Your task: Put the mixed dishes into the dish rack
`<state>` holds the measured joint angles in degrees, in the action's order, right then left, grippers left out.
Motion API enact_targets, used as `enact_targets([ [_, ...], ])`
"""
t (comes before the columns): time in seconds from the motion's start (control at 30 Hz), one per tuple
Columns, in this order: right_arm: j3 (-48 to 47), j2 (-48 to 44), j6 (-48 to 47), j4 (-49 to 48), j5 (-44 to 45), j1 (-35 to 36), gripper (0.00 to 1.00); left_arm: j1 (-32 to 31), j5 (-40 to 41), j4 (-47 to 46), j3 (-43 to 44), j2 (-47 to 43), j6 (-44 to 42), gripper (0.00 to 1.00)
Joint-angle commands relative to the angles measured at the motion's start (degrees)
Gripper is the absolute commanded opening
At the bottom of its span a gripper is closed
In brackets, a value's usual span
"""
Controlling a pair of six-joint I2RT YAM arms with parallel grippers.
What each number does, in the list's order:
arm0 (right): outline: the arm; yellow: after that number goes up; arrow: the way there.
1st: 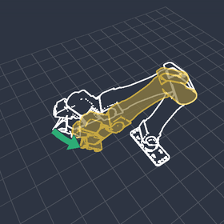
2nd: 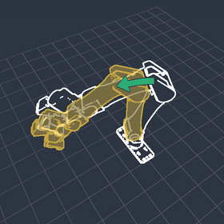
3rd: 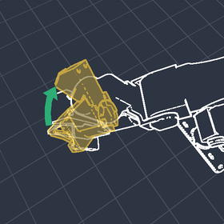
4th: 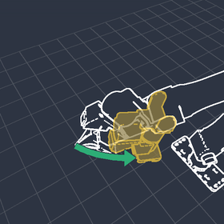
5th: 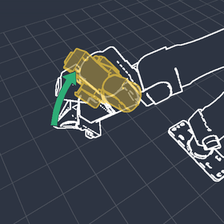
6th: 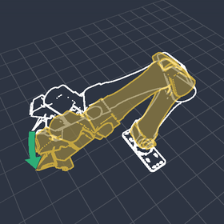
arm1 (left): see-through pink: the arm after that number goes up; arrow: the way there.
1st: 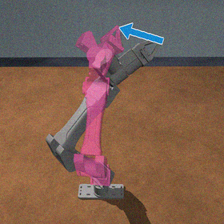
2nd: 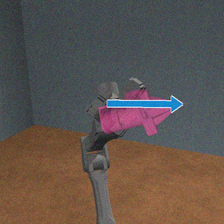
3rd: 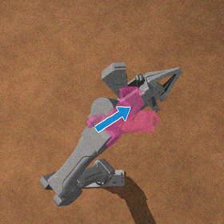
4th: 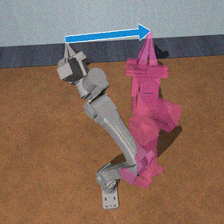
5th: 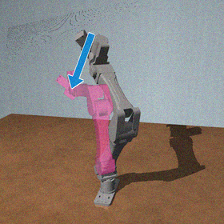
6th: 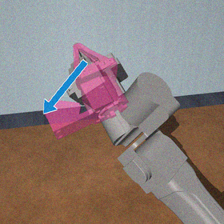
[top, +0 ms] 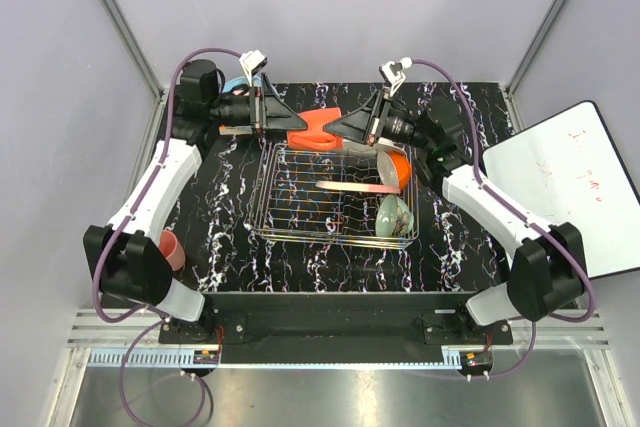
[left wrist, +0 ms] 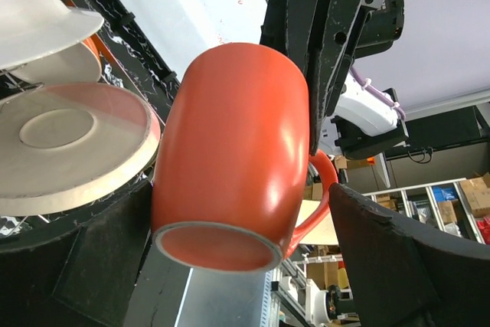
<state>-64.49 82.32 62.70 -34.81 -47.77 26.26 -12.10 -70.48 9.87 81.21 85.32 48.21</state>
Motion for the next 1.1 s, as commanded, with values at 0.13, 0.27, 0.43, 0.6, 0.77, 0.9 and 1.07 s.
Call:
enact_targets([
  [0.13,-3.98,2.75,1.46,-15.28,1.97,1.51,0.0,-0.91,-0.19,-0.02,1.93,0.02,-0.39,0.99],
  [0.27,-3.71,4.68,1.82,-16.7,1.89,2.91,0.0,-0.82,-0.27,0.24,2.72,0.11,-0.74,0.97],
  [0.43,-2.75,6.09,0.33,-16.26,2.24,3.44,0.0,-0.65,-1.15,0.15,4.04,0.81,-0.48,0.7],
  [0.6,-2.57,8.46,-0.65,-16.43,2.59,3.88,0.0,-0.65,-2.03,-2.57,4.05,1.16,2.15,0.65],
  [0.77,-2.92,9.87,-1.34,-14.25,1.98,4.15,0.0,-0.03,-3.08,-4.15,4.04,1.43,3.29,0.24],
  [0.9,-3.97,7.24,-8.63,-0.91,5.21,4.15,0.25,2.6,-4.66,-5.03,4.04,1.96,4.0,0.0],
  [1.07,-3.54,3.9,-14.79,8.69,8.74,4.15,0.65,4.45,-5.11,-3.37,3.78,1.43,1.47,0.0],
])
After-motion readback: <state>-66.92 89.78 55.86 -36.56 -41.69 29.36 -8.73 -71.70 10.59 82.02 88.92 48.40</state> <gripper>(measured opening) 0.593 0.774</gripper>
